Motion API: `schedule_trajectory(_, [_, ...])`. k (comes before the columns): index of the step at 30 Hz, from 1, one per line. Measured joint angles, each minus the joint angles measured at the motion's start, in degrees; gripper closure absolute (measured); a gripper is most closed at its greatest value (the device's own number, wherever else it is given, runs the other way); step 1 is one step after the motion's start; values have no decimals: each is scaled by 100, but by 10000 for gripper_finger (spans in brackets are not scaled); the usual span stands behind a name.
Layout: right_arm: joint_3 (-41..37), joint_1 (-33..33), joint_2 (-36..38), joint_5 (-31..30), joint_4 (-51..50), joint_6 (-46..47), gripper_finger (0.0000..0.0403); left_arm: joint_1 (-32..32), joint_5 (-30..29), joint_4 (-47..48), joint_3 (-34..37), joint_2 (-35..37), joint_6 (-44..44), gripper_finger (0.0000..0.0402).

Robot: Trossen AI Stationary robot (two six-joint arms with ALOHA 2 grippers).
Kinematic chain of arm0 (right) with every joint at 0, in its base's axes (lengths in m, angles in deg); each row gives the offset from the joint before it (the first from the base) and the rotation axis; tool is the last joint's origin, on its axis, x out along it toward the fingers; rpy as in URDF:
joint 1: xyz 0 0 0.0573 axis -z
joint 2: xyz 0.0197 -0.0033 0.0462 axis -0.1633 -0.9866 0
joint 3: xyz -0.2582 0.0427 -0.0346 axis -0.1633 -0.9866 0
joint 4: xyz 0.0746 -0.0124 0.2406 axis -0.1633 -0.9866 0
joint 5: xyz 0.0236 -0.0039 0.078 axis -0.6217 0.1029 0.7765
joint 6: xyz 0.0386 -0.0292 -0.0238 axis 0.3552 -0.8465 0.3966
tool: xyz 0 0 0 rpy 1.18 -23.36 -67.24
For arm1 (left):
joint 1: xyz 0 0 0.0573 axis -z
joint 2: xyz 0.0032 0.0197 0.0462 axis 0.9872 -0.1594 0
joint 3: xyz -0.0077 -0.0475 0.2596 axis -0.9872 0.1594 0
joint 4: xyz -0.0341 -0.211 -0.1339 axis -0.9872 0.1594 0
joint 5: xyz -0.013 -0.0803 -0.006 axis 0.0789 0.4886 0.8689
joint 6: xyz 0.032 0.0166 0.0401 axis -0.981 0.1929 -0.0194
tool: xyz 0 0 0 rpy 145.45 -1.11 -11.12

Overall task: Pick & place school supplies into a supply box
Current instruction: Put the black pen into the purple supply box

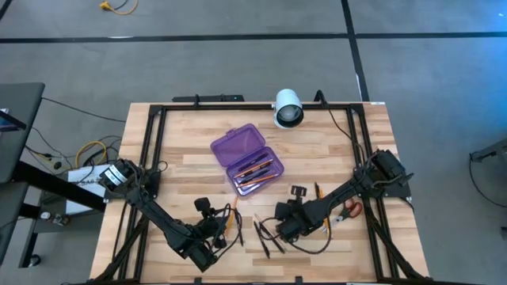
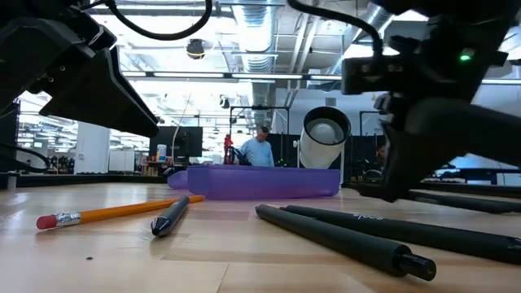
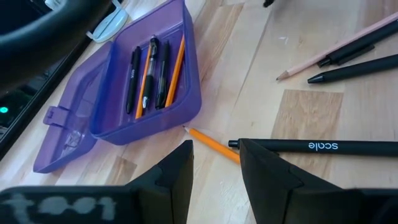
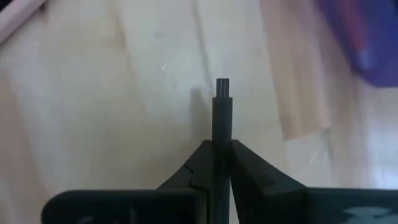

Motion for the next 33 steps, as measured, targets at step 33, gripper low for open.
schedule_trajectory(33, [1018, 1061, 35, -1118, -56, -2583, 383, -1, 4, 28, 0, 1, 2, 281])
